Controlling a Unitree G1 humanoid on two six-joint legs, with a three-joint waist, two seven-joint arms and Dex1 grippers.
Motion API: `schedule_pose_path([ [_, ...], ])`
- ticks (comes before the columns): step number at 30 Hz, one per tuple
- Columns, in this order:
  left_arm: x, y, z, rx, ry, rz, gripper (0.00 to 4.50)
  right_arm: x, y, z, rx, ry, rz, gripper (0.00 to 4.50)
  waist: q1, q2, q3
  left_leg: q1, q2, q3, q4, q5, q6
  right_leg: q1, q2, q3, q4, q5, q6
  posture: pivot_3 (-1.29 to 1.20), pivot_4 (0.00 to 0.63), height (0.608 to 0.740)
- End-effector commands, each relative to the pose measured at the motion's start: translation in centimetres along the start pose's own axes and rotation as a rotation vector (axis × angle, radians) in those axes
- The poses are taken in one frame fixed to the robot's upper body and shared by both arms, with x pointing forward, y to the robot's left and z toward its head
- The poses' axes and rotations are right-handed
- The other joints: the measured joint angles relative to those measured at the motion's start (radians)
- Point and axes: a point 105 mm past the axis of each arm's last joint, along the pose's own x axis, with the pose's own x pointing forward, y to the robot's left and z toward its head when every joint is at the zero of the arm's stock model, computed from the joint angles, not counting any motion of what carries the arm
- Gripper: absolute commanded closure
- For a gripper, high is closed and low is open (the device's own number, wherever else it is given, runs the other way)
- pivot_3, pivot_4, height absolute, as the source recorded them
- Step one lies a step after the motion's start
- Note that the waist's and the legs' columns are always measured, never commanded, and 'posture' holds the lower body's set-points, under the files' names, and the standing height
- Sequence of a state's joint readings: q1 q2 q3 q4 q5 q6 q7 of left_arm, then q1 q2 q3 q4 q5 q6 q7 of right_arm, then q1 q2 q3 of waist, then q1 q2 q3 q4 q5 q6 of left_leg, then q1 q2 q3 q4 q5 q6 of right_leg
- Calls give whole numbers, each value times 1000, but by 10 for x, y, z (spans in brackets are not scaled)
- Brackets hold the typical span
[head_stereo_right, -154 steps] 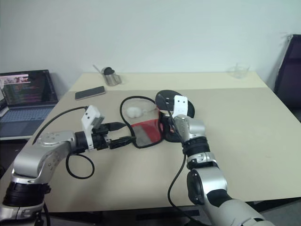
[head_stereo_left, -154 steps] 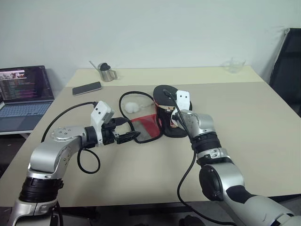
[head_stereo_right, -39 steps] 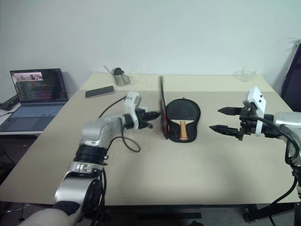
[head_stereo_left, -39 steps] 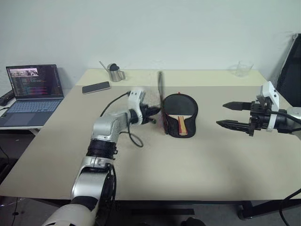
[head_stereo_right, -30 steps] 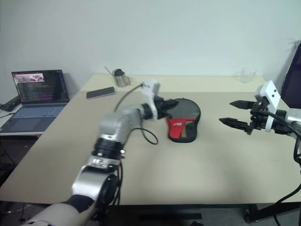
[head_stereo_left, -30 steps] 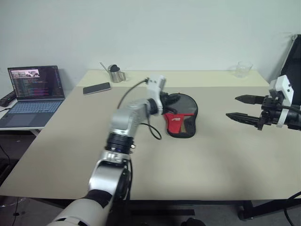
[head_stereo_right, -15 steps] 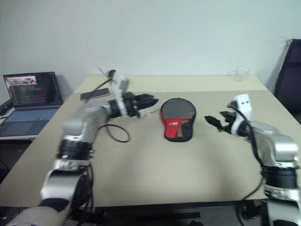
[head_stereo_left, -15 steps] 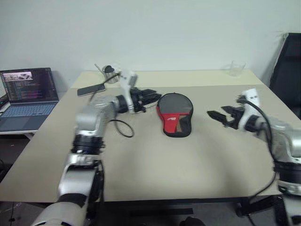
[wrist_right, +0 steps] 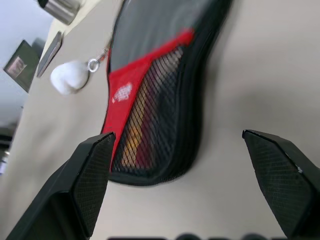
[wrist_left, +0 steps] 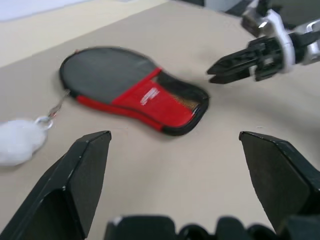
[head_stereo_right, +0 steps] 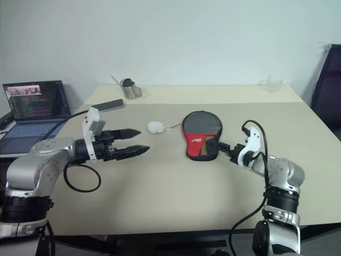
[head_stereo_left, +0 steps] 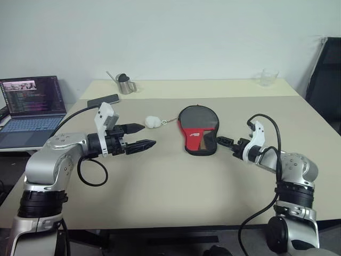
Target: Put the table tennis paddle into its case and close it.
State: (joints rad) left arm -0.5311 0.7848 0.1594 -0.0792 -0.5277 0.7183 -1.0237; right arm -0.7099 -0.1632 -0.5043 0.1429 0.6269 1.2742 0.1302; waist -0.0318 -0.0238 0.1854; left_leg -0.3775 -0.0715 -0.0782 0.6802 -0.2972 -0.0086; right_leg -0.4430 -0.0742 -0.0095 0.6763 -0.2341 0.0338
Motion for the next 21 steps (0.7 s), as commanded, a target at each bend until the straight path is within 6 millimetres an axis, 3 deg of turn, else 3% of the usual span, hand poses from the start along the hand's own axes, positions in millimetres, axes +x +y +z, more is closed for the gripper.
schedule_pose_path([
  [1,-6,-5,15,74,-29,19,26,6,12,2,27,-16,32,0,0,0,0,0,0,0,0,0,0,0,0,0,0,0,0,0,150,740],
  [7,-4,-7,19,75,-45,36,26,21,21,-12,78,13,58,0,-3,0,0,3,1,1,0,0,0,2,1,1,1,0,0,0,150,740],
  [17,-4,-11,19,68,-40,48,26,39,55,-25,112,47,170,0,-19,0,0,7,3,3,-1,-2,3,3,4,3,2,1,-1,0,150,740],
  [21,-1,-14,19,62,-41,43,26,42,57,-25,118,43,171,0,-19,0,0,7,3,3,-1,-2,3,3,4,2,2,1,-1,0,150,740],
])
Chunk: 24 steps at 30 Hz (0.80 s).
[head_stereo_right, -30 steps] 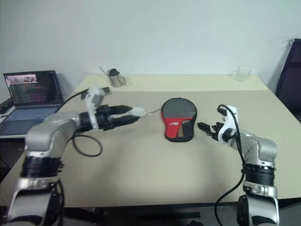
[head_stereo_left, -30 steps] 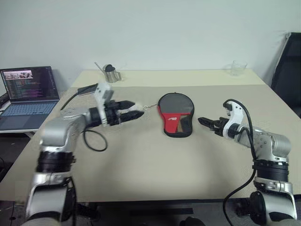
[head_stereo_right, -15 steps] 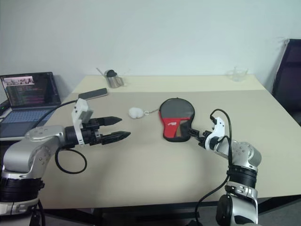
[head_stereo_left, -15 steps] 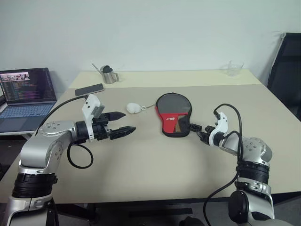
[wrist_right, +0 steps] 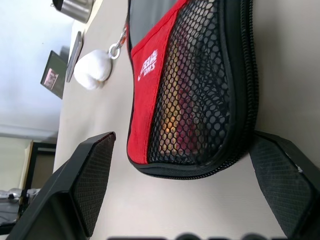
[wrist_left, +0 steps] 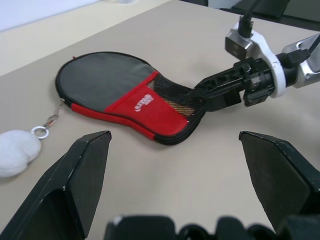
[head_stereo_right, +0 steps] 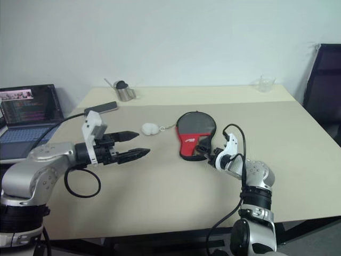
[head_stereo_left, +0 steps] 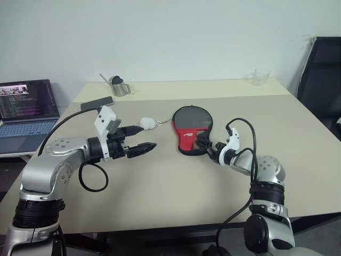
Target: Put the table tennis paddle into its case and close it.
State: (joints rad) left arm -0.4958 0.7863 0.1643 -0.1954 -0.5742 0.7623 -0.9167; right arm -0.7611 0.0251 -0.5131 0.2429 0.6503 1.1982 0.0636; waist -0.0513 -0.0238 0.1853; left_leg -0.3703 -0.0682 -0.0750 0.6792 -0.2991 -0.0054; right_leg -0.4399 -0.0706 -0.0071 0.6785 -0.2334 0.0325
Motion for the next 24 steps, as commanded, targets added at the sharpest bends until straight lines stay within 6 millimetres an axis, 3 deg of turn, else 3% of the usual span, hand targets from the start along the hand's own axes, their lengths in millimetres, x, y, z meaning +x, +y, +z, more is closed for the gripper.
schedule_pose_path([
  [1,-4,-3,14,38,-35,4,26,5,17,4,-10,-9,55,0,0,0,0,0,0,0,0,0,0,0,0,0,0,0,0,0,150,740],
  [7,-1,-5,13,36,-32,-1,26,7,9,8,-1,-33,13,0,-1,0,0,1,0,0,0,0,0,1,0,0,0,0,0,0,150,740],
  [8,-1,-6,14,37,-31,-2,5,8,5,9,5,-39,-6,186,-1,0,0,1,0,0,0,0,0,1,0,0,0,0,0,0,150,740],
  [11,0,-5,14,39,-31,-1,0,8,-1,9,6,-43,-37,924,0,0,0,2,0,0,0,0,0,2,0,0,0,0,0,0,150,740],
  [21,3,-6,13,41,-28,-8,0,8,-13,7,-26,-45,-96,4375,-1,0,0,2,1,0,-1,0,0,3,0,0,-1,0,0,0,150,740],
  [24,4,-6,13,43,-28,-9,0,7,-11,7,-32,-44,-85,4449,0,0,0,4,1,0,-1,0,0,4,0,0,-1,0,0,0,150,740],
])
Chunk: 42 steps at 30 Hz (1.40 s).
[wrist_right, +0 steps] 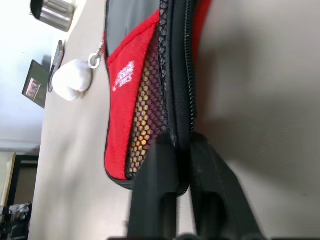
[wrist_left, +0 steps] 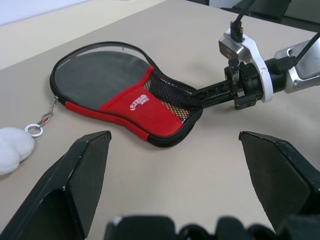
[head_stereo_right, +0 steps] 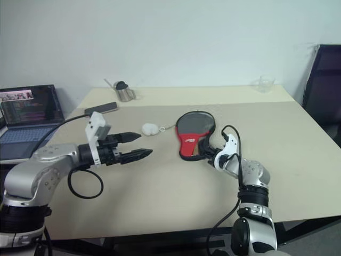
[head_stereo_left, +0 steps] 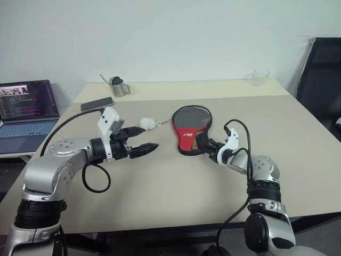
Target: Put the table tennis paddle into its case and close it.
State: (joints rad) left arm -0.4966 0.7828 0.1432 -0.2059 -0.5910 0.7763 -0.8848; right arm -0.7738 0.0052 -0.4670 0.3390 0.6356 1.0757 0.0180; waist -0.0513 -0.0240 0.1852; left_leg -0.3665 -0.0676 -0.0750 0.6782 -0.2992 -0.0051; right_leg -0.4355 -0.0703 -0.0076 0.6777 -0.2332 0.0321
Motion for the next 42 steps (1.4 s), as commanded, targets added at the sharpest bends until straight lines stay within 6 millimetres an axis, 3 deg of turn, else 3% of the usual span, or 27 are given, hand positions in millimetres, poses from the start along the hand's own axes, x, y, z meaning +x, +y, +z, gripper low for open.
schedule_pose_path([
  [1,-1,-3,15,57,-36,-9,0,-3,4,3,-35,-2,8,4449,0,0,0,0,0,0,0,0,0,0,0,0,0,0,0,0,150,740],
  [7,1,-3,14,59,-30,-18,0,-20,1,-14,-125,124,11,4449,4,0,0,-1,0,0,-1,0,0,0,0,-1,-3,0,0,0,150,740],
  [12,4,-2,12,54,-16,-40,0,-57,0,-33,-223,259,74,4449,15,0,0,-5,1,-1,-2,-1,1,-1,0,-2,-8,0,0,0,150,740],
  [17,8,-2,11,53,-10,-64,0,-80,-4,-43,-267,320,95,4449,19,0,0,-8,2,-2,-2,-1,1,-2,1,-4,-13,0,0,0,150,740],
  [22,16,2,11,63,4,-96,0,-110,-11,-73,-314,391,149,4449,25,0,0,-11,2,-4,-2,-1,2,-3,1,-6,-15,0,0,0,150,740],
  [29,25,0,9,59,7,-141,0,-131,-11,-96,-333,454,185,4449,21,0,0,-11,2,-3,-2,-1,2,-3,1,-5,-15,0,1,0,150,740],
  [42,29,-2,6,52,31,-179,0,-158,1,-118,-343,548,292,4449,22,0,0,-11,2,-3,-1,-3,4,-2,1,-5,-15,0,1,0,150,740],
])
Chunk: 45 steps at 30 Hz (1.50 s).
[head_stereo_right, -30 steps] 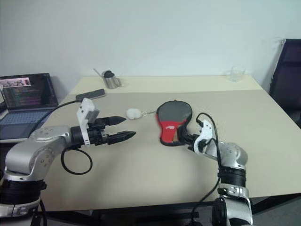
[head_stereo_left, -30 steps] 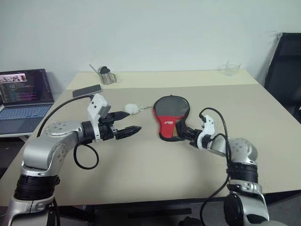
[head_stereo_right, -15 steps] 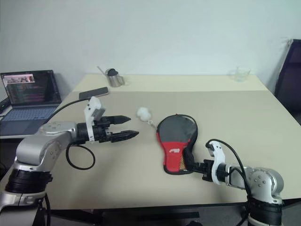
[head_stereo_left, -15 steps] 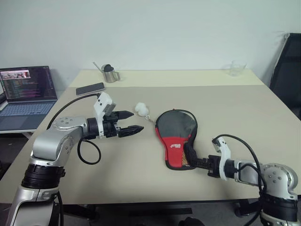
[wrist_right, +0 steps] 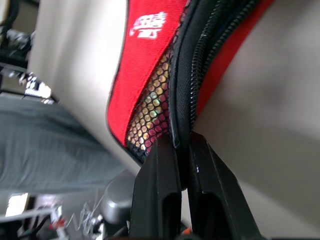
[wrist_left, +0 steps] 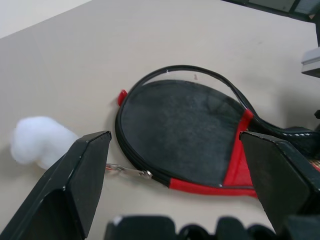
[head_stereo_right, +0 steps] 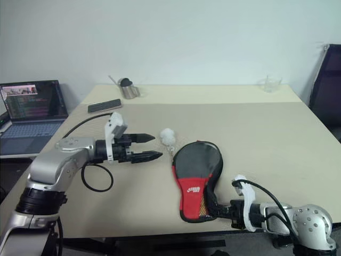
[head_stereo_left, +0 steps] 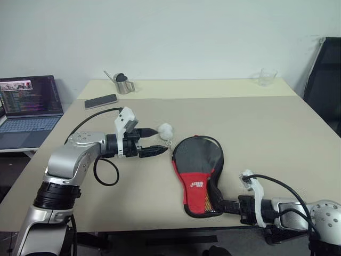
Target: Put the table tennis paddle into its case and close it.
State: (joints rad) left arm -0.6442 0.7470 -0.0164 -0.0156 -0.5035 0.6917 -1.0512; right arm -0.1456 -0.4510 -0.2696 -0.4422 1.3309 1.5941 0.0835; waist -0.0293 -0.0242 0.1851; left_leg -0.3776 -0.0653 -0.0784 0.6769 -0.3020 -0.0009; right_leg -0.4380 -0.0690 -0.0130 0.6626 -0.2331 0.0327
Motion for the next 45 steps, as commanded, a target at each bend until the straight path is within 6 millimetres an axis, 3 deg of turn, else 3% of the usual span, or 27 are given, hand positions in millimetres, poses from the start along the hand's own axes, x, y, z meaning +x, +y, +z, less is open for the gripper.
schedule_pose_path([
  [1,-1,1,10,35,-15,-6,0,-2,20,-8,-45,36,89,4449,0,0,0,0,0,0,0,0,0,0,0,0,0,0,0,0,150,740],
  [13,3,3,11,44,-15,-8,0,-1,18,-2,-70,34,32,4449,0,0,0,0,0,0,1,0,0,1,0,0,0,0,1,0,150,740],
  [17,3,5,11,47,-19,-1,0,-3,14,7,-65,8,18,3432,0,0,0,0,0,0,2,0,0,1,0,0,0,0,1,0,150,740],
  [20,3,7,12,50,-22,9,0,-11,10,17,-88,-7,-10,2346,1,0,0,0,0,0,2,0,0,1,0,0,0,1,1,0,150,740],
  [26,3,22,17,54,-51,98,0,-50,0,43,-224,-40,-108,170,5,-1,0,-1,0,1,3,0,1,1,0,0,0,1,1,0,150,740],
  [28,4,29,19,44,-68,141,0,-62,-4,55,-305,-66,-167,26,6,-1,0,-1,0,0,3,0,1,2,0,-1,0,1,2,0,150,740],
  [30,7,38,20,29,-79,192,0,-67,6,82,-490,-147,-216,26,4,-1,0,0,0,1,3,0,1,2,0,-1,0,1,2,0,150,740],
  [33,13,50,20,3,-86,262,0,-58,38,132,-652,-383,-171,26,-4,-1,0,1,2,3,3,0,1,2,2,1,0,2,2,0,150,740],
  [36,26,69,15,-40,-65,376,0,-21,43,163,-796,-518,-269,26,0,-3,-2,3,4,3,3,0,0,3,5,2,1,3,1,0,150,740],
  [39,40,80,10,-62,-35,451,0,26,25,154,-913,-432,-373,26,3,-5,-3,3,4,2,3,2,-4,2,6,2,1,4,0,0,150,740],
  [42,58,84,7,-103,-21,485,0,72,4,125,-894,-371,-354,26,10,-7,-4,-4,2,2,4,3,-5,-4,4,2,0,4,0,0,150,740],
  [45,70,83,-2,-106,25,493,0,88,-12,115,-825,-356,-366,26,9,-7,-4,-7,0,3,4,3,-5,-7,1,2,-1,4,0,0,150,740],
])
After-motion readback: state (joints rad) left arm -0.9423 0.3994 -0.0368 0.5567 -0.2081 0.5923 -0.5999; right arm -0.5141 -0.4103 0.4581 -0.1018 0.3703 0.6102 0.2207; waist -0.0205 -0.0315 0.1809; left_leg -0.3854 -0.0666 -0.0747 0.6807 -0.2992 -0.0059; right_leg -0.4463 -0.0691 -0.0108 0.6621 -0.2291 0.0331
